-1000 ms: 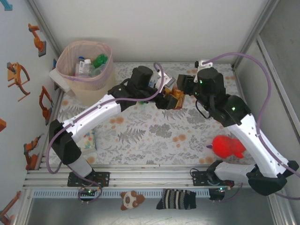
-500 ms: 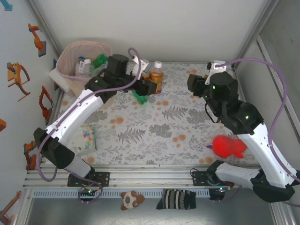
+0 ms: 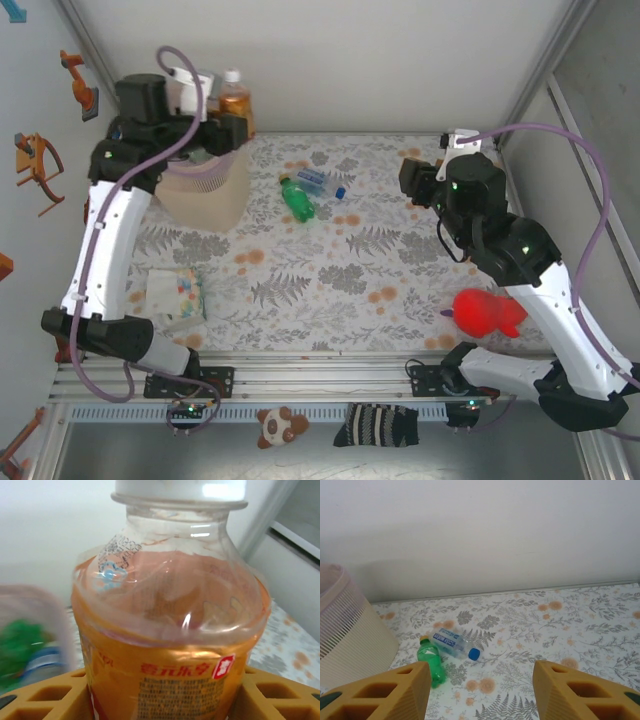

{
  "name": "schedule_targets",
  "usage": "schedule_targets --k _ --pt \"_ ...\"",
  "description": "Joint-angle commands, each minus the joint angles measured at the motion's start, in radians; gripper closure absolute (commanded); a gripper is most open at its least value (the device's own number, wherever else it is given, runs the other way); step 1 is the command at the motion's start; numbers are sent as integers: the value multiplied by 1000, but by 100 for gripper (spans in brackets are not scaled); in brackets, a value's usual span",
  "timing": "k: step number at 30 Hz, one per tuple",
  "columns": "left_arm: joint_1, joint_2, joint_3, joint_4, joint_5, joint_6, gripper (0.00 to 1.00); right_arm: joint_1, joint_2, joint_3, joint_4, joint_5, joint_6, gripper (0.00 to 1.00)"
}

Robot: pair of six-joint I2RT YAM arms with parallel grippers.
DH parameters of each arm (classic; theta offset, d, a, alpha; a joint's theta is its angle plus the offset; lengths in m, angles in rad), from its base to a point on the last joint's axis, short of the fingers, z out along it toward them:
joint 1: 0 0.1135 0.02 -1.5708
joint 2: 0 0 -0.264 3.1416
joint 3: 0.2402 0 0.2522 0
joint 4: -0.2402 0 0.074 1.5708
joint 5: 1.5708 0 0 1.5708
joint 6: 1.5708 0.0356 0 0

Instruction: Put the plastic bottles in the bin

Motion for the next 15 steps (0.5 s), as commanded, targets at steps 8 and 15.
schedule_targets --k 8,15 --pt "263 145 173 -113 -151 66 45 6 3 16 -5 37 -4 45" --pt "320 254 195 -117 -305 127 45 5 9 13 -3 46 -19 45"
